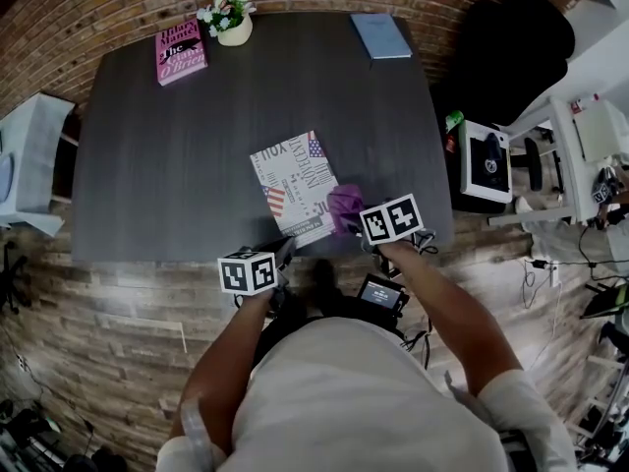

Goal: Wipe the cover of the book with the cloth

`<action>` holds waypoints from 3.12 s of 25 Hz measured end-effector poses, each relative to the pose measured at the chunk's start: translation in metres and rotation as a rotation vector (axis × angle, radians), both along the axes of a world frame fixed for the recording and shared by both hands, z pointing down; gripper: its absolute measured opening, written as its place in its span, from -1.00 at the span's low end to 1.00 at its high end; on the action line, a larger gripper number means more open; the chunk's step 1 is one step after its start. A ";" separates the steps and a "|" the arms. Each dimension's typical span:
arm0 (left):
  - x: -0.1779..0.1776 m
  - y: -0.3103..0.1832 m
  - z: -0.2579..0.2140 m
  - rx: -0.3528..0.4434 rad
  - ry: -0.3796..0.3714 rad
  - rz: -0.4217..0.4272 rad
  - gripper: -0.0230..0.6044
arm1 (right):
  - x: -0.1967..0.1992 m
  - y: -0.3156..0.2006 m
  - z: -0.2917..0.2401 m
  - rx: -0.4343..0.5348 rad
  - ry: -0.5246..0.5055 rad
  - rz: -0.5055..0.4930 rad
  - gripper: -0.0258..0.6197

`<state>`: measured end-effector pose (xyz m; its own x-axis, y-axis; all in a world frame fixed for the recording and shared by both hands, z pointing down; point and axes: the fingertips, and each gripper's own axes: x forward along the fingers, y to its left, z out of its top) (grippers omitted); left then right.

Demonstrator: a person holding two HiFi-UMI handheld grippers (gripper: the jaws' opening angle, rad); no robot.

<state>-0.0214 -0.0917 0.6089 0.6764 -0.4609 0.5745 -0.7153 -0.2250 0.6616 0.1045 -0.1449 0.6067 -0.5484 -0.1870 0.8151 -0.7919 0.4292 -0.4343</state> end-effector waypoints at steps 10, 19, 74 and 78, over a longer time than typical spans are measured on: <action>-0.002 0.001 0.000 -0.002 0.008 0.003 -0.91 | 0.035 -0.017 -0.007 0.067 0.120 0.050 -0.51; 0.004 -0.011 -0.036 0.064 0.112 -0.054 -0.90 | 0.040 -0.025 -0.034 0.196 0.187 0.022 -0.52; -0.088 -0.048 -0.046 0.187 0.181 -0.245 -0.54 | -0.113 0.020 -0.038 0.384 0.178 -0.544 -0.80; -0.098 -0.060 -0.035 0.207 0.106 -0.207 -0.54 | -0.108 0.017 -0.018 0.331 0.263 -0.591 -0.81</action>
